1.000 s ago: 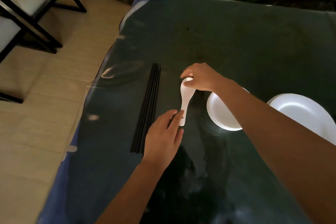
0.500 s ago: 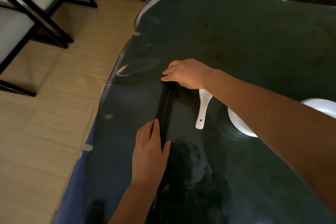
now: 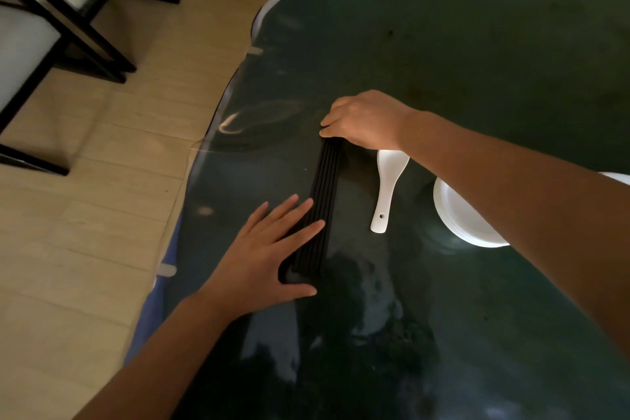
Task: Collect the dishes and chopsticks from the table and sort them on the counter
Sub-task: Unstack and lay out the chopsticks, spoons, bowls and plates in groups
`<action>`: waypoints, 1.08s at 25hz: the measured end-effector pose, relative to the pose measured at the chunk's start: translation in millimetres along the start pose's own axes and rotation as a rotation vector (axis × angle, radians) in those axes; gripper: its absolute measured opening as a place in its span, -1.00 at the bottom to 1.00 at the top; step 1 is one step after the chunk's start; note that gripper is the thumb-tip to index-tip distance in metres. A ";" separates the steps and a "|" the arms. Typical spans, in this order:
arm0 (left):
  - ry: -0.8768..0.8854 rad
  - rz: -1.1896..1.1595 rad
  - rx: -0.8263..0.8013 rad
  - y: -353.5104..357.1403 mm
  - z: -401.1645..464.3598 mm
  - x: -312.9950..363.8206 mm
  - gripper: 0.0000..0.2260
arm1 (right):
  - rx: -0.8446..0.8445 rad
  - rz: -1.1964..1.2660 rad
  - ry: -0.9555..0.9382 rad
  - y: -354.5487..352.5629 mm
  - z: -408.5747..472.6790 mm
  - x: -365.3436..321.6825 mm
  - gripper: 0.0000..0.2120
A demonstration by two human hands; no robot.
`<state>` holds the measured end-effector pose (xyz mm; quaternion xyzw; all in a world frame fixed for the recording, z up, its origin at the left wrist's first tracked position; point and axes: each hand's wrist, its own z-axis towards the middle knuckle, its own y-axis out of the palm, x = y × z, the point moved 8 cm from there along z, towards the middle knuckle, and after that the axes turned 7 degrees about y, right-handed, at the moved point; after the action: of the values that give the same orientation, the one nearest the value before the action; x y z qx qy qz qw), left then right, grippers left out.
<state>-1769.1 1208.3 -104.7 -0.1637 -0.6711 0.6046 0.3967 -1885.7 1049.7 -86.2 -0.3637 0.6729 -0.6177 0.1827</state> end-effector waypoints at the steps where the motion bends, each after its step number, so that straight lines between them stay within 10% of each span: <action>1: 0.048 0.037 -0.018 2.2 4.5 -1.2 -0.26 | 0.002 -0.003 -0.001 -0.1 -0.5 0.2 -0.62; 27: 0.302 0.172 -0.041 17.5 25.4 11.8 -0.33 | -0.064 0.161 0.185 11.9 -12.9 6.9 -0.52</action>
<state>-1799.7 1203.0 -116.0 -0.3178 -0.5996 0.5908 0.4364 -1902.4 1053.4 -94.1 -0.2556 0.7334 -0.6100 0.1570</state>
